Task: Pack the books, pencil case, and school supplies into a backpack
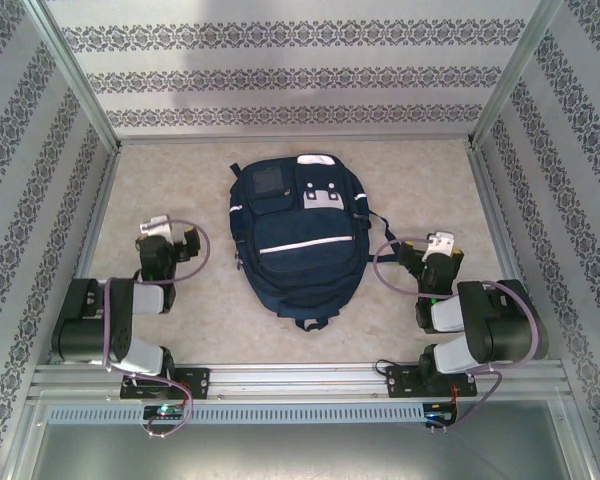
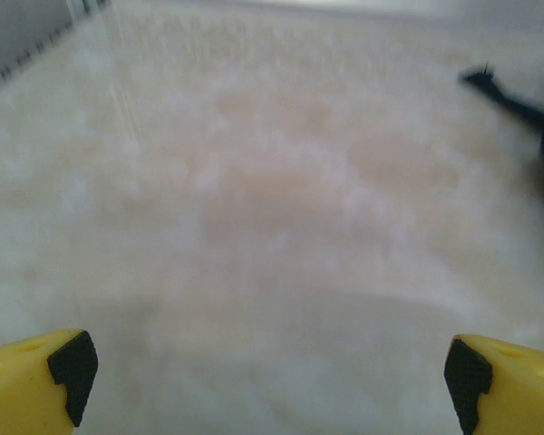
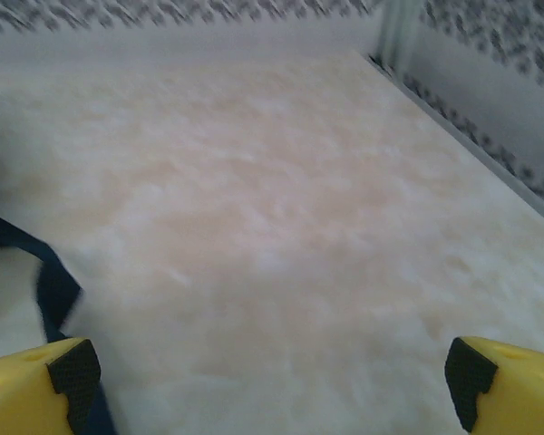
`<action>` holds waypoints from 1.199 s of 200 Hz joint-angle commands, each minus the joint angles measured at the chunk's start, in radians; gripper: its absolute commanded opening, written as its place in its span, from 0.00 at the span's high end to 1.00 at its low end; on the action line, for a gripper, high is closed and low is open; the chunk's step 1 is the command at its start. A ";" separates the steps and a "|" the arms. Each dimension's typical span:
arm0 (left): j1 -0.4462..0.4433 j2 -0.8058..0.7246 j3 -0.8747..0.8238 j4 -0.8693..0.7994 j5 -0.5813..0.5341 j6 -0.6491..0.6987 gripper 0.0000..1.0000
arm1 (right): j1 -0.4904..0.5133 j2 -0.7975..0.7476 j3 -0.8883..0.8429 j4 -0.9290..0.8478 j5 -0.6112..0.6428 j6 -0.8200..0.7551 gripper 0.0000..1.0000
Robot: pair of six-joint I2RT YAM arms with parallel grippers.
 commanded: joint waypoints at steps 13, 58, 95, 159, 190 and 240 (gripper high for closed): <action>-0.031 0.008 0.184 -0.134 0.128 0.103 0.00 | 0.011 0.029 0.150 -0.052 -0.149 -0.045 0.02; -0.042 -0.017 0.205 -0.223 0.134 0.107 0.01 | -0.018 0.007 0.290 -0.340 -0.211 -0.030 0.02; -0.042 -0.019 0.167 -0.148 0.033 0.063 0.01 | -0.020 0.001 0.213 -0.221 -0.097 0.016 0.02; -0.045 -0.014 0.201 -0.210 0.131 0.110 0.01 | -0.012 0.012 0.285 -0.321 -0.235 -0.046 0.02; -0.045 -0.013 0.201 -0.209 0.130 0.110 0.01 | -0.004 0.011 0.280 -0.315 -0.217 -0.053 0.02; -0.045 -0.014 0.199 -0.208 0.130 0.109 0.01 | -0.004 0.009 0.280 -0.314 -0.217 -0.051 0.02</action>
